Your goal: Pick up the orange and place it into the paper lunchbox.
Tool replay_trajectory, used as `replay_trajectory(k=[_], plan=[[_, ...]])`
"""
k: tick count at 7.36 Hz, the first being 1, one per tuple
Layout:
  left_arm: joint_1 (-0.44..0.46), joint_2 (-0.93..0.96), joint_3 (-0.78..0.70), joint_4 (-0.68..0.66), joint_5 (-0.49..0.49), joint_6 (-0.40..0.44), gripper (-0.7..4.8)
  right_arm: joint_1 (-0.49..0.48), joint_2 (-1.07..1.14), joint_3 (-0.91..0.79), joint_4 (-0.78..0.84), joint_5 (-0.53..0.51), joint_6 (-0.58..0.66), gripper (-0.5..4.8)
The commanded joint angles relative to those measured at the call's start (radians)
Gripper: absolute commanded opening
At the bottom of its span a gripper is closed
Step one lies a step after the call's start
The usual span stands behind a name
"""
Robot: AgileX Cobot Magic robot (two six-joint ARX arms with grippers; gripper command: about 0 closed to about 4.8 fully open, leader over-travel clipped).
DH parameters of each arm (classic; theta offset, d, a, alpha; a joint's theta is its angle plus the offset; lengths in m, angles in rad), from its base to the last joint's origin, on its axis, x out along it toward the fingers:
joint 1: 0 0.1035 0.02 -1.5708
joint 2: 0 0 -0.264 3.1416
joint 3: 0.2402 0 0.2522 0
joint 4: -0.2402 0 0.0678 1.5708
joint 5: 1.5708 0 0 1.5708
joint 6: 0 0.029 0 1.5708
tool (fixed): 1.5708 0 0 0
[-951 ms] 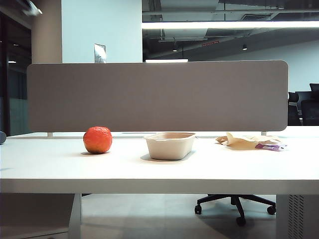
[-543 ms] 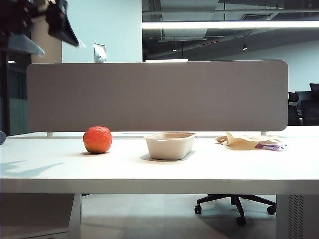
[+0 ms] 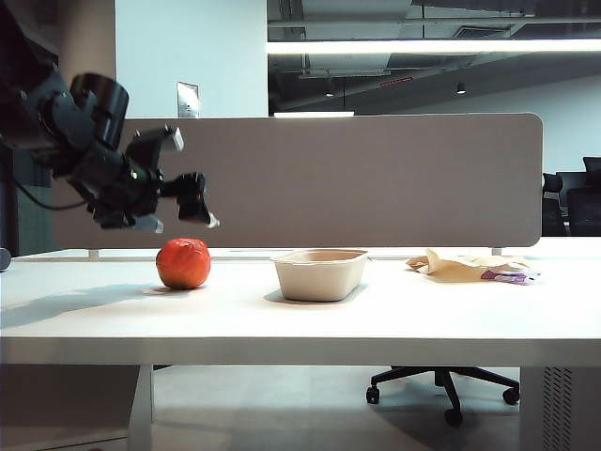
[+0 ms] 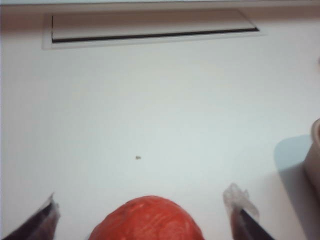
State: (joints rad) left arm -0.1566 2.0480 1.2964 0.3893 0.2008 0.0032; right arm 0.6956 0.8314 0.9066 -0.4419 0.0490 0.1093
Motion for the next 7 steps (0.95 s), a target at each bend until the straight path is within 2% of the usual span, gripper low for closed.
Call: replay_trajectory(k=[1, 7], plan=[[-0.003, 0.042, 0.010, 0.031, 0.002, -0.002, 4.79, 0.000, 0.000, 0.006, -0.043, -0.003, 0.003, -0.03], [-0.011, 0.092, 0.011, 0.035, -0.010, 0.008, 4.79, 0.000, 0.000, 0.006, -0.074, -0.003, 0.003, -0.03]])
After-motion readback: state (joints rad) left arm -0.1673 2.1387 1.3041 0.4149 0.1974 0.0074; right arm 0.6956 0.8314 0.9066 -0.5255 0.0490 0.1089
